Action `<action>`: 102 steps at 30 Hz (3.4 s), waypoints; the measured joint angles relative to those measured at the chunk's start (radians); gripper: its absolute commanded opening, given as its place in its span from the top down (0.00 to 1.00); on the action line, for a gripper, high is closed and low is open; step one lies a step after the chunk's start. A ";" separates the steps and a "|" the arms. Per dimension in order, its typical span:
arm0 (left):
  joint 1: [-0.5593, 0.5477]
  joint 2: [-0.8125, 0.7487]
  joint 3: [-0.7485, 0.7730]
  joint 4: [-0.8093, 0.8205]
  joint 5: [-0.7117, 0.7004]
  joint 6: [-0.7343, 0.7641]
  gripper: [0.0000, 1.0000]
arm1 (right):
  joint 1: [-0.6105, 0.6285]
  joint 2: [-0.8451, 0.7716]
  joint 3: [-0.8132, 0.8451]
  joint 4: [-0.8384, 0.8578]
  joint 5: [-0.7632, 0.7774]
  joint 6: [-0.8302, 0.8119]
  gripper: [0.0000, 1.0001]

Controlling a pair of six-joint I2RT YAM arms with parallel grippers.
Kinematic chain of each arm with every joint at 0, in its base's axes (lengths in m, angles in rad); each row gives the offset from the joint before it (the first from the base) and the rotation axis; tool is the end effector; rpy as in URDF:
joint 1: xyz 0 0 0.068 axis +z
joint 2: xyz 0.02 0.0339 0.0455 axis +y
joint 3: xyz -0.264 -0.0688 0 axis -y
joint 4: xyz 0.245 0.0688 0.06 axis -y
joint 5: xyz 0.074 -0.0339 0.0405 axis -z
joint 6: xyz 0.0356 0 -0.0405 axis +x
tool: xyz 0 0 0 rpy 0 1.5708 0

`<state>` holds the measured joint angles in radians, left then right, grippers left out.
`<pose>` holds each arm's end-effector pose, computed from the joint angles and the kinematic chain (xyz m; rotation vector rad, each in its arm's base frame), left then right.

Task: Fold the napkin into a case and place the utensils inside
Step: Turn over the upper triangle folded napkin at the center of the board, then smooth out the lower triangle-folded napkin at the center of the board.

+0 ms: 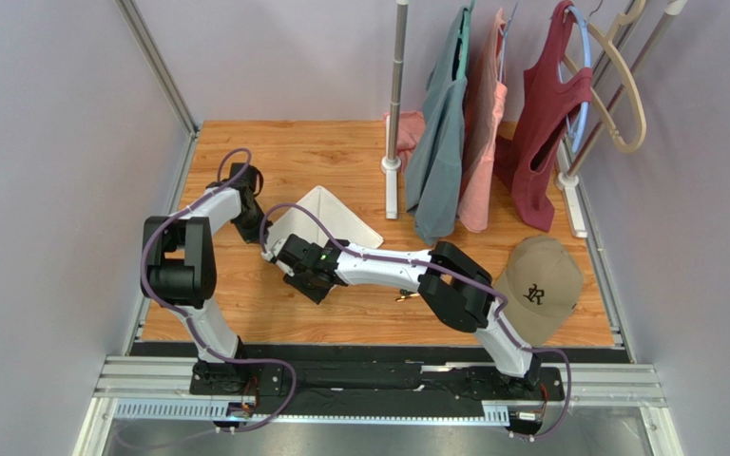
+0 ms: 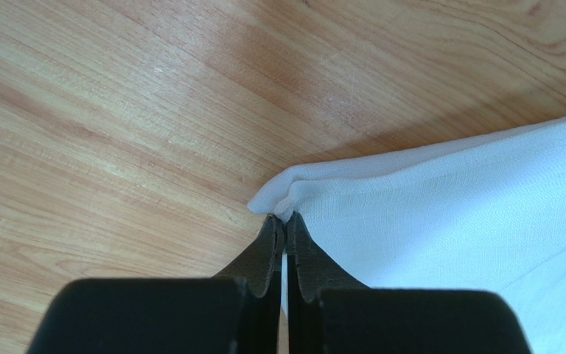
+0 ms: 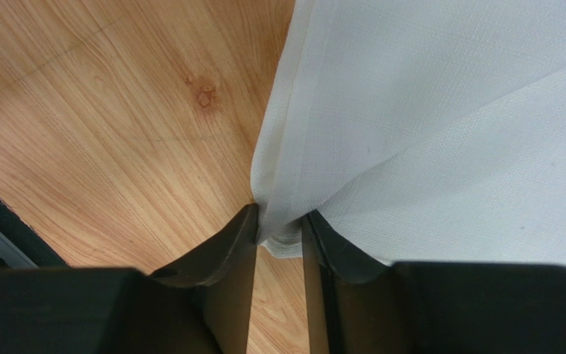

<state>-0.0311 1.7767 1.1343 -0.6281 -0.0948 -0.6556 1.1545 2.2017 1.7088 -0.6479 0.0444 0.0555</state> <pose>0.3384 -0.0072 0.1686 -0.8878 2.6843 -0.0177 0.1897 0.4252 0.1640 -1.4240 2.3508 0.2912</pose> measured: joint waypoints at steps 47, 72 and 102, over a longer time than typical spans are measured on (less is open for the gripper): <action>0.040 0.006 0.198 -0.051 0.055 0.148 1.00 | -0.208 0.101 -0.469 1.632 -0.773 1.333 1.00; -0.174 0.229 0.475 0.097 0.214 0.202 0.20 | -0.384 -0.244 -0.763 1.070 -0.767 0.840 0.29; -0.391 -0.108 0.024 -0.005 0.228 0.104 0.45 | -0.466 -0.086 -0.345 0.528 -0.637 0.557 0.59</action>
<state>-0.4217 1.6688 1.1580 -0.6331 0.1329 -0.5514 0.6888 2.1155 1.3640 -0.1204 -0.5922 0.6125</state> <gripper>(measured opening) 0.639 0.398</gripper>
